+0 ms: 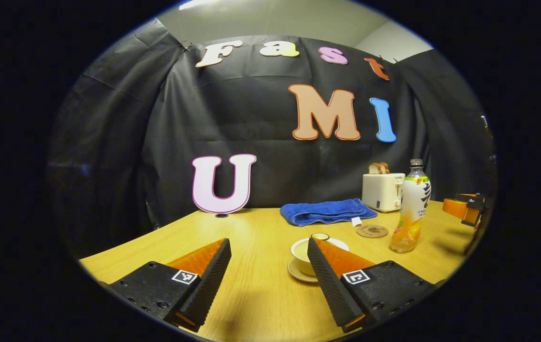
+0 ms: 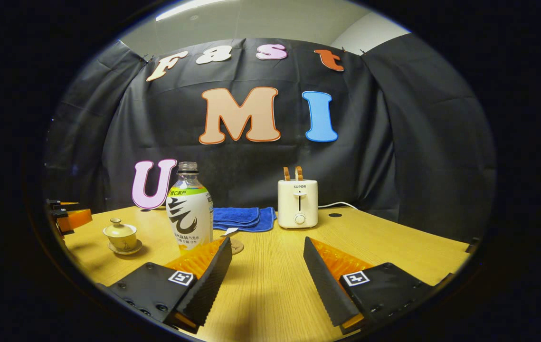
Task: Open the teacup lid with one hand, grasp the water bottle and pour water into the teacup with the other hand; after pouring, place the water bottle on the coaster and then close the teacup lid.
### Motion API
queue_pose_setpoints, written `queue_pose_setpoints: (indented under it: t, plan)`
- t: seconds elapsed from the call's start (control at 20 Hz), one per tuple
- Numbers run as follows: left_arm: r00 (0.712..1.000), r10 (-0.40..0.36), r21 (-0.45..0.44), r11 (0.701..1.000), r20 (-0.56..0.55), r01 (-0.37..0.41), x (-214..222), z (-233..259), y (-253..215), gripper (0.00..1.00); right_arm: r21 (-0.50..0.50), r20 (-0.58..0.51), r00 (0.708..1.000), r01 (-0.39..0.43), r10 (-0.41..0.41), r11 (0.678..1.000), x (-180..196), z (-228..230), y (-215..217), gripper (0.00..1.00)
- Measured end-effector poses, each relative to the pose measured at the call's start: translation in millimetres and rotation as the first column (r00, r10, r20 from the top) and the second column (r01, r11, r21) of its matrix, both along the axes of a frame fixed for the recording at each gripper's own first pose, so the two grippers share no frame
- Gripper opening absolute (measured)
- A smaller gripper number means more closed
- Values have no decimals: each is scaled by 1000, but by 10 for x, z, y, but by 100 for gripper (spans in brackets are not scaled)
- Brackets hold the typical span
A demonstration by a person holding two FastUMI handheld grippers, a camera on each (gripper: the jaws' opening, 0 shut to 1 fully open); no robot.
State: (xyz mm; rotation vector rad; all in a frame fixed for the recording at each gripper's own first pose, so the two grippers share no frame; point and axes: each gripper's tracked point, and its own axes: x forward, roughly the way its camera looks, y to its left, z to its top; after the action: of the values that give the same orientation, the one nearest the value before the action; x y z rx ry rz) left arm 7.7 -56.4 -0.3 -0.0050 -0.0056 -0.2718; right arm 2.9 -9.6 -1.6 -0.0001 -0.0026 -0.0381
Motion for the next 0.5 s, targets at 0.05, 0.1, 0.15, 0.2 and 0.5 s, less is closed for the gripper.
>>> queue_pose_setpoints:
  t: [0.05,0.1,0.15,0.2,0.5]
  plan:
    - [1000,-23,1,1000,-3,23,22,-2,-62,94,0,1,1000,0,0,1000,2,-3,-2,97]
    - [999,-47,0,999,-1,47,44,-4,-127,94,0,1,1000,-1,1,1000,3,4,9,96]
    - [997,-75,0,997,0,75,65,-5,-198,94,0,0,1000,-3,3,1000,-1,8,10,96]
    - [995,-101,-2,995,-2,101,87,-11,-275,94,0,1,1000,-6,6,1000,6,4,16,96]
    - [968,-248,18,968,-28,249,192,-61,-650,95,1,-1,1000,-22,22,1000,5,-4,45,94]
